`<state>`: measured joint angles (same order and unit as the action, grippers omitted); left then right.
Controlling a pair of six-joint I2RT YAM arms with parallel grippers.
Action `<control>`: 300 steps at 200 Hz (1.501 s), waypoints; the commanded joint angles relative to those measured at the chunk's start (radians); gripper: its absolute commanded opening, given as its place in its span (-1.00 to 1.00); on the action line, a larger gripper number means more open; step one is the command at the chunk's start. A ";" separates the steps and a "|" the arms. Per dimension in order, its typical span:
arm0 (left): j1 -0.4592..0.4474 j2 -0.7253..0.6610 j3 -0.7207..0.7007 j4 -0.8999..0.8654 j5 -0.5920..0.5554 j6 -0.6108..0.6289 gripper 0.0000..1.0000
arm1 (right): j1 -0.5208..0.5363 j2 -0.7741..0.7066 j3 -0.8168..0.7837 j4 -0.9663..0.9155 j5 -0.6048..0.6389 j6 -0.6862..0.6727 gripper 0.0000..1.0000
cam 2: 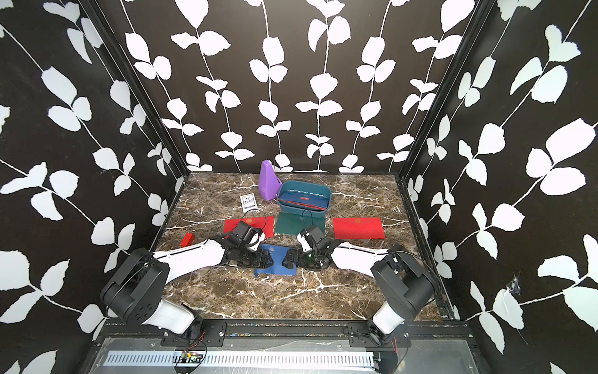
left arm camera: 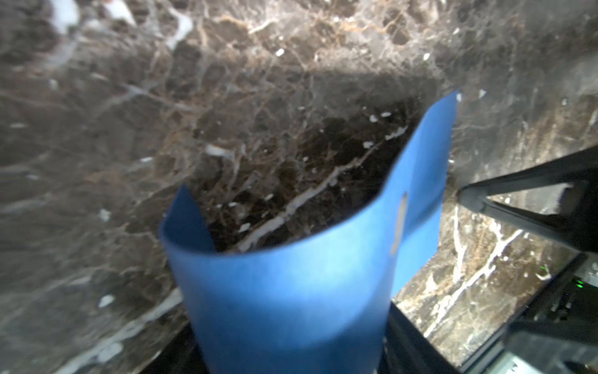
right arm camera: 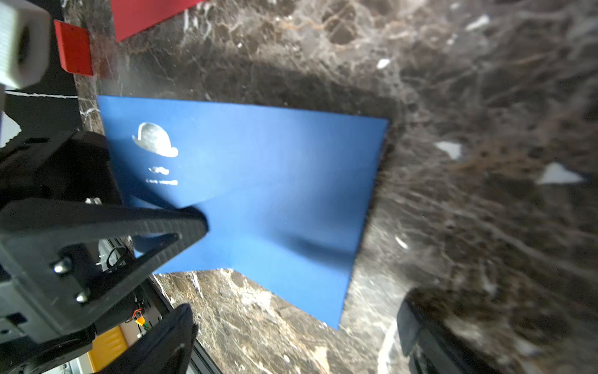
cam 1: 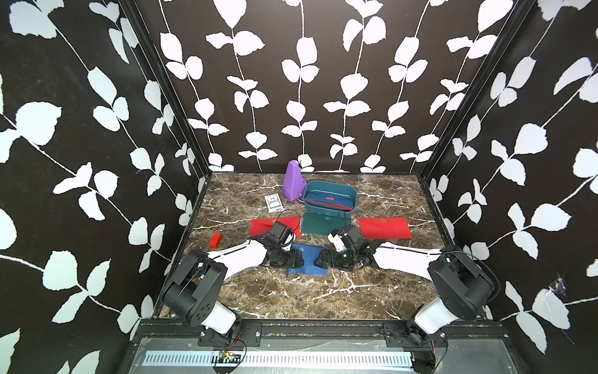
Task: Put the sealed envelopes into the storage box
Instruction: Pick up the envelope from the center of the board.
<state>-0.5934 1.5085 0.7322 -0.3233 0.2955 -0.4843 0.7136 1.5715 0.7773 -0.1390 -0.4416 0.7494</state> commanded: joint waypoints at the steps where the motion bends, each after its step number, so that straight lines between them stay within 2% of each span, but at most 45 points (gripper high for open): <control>1: 0.001 0.037 -0.022 -0.122 -0.063 0.023 0.40 | -0.027 -0.063 0.008 -0.242 0.056 -0.144 0.98; 21: 0.000 0.030 -0.015 -0.131 -0.034 0.068 0.40 | -0.060 -0.113 0.112 -0.308 0.077 -0.343 0.88; 36: 0.000 0.038 0.003 -0.160 -0.030 0.102 0.40 | -0.091 -0.101 0.186 -0.287 0.011 -0.470 0.76; 62: 0.000 0.055 0.020 -0.168 -0.031 0.103 0.40 | -0.119 0.006 0.304 -0.260 -0.104 -0.622 0.54; 84: 0.000 0.065 0.025 -0.163 -0.030 0.102 0.40 | -0.119 0.137 0.403 -0.269 -0.184 -0.719 0.22; 96: -0.002 0.066 0.031 -0.166 -0.027 0.104 0.40 | -0.120 0.193 0.446 -0.285 -0.220 -0.760 0.14; 134: -0.005 0.045 0.045 -0.179 -0.021 0.111 0.40 | -0.115 0.292 0.524 -0.300 -0.313 -0.861 0.15; 192: -0.006 0.050 0.051 -0.181 -0.017 0.113 0.41 | -0.085 0.434 0.636 -0.285 -0.406 -0.902 0.19; 255: -0.006 0.047 0.070 -0.190 -0.013 0.108 0.42 | -0.059 0.520 0.695 -0.304 -0.485 -0.919 0.32; 300: -0.006 0.051 0.078 -0.190 -0.012 0.106 0.43 | -0.057 0.551 0.710 -0.355 -0.532 -0.956 0.28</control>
<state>-0.5949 1.5440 0.8001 -0.4519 0.2977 -0.3832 0.6483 2.0983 1.4433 -0.4473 -0.9180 -0.1661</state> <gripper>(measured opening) 0.714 0.657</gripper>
